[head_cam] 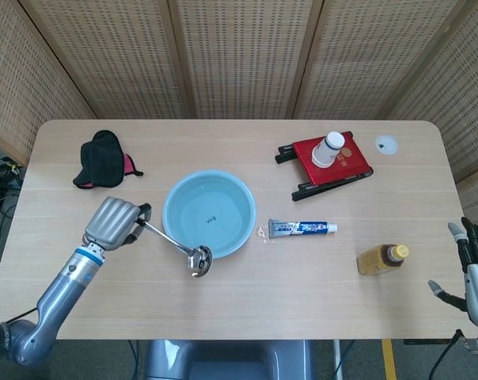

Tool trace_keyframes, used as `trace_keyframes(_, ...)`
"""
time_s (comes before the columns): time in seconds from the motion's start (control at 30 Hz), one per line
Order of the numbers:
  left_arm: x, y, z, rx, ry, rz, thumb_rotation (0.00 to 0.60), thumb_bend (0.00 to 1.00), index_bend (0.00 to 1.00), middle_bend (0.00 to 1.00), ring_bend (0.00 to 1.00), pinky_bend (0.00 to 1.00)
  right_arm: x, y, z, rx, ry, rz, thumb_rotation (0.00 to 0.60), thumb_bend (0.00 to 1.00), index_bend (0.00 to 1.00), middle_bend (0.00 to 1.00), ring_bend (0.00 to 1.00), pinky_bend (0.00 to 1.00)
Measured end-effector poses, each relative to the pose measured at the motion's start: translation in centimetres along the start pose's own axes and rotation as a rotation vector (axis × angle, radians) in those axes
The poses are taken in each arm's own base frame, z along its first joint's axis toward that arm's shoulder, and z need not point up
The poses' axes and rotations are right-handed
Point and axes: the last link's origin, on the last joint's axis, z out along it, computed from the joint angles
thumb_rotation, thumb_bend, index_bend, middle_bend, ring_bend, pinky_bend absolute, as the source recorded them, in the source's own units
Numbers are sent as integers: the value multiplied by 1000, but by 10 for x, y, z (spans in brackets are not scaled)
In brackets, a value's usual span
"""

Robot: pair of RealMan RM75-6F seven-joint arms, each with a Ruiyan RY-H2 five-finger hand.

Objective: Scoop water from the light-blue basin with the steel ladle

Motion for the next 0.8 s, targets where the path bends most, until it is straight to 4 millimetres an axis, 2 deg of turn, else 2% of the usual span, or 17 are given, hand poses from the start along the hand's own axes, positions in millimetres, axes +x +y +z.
trace_keyframes(0.1,12,1,20,37,-21,30,600,600,683,879,836,981,0,1,1,-7,0,-1,600,0,0,0,0,0)
trace_keyframes(0.27,21,9,56,80,-59,81,600,600,682,879,836,981,0,4,3,-21,-1,0,600,0,0,0,0,0)
trace_keyframes(0.47,13,18,89,116,-97,105,600,601,696,879,836,981,-1,8,7,-44,-8,0,600,0,0,0,0,0)
trace_keyframes(0.8,-5,37,121,138,-152,181,600,607,692,879,836,981,2,14,11,-63,-1,16,600,0,0,0,0,0)
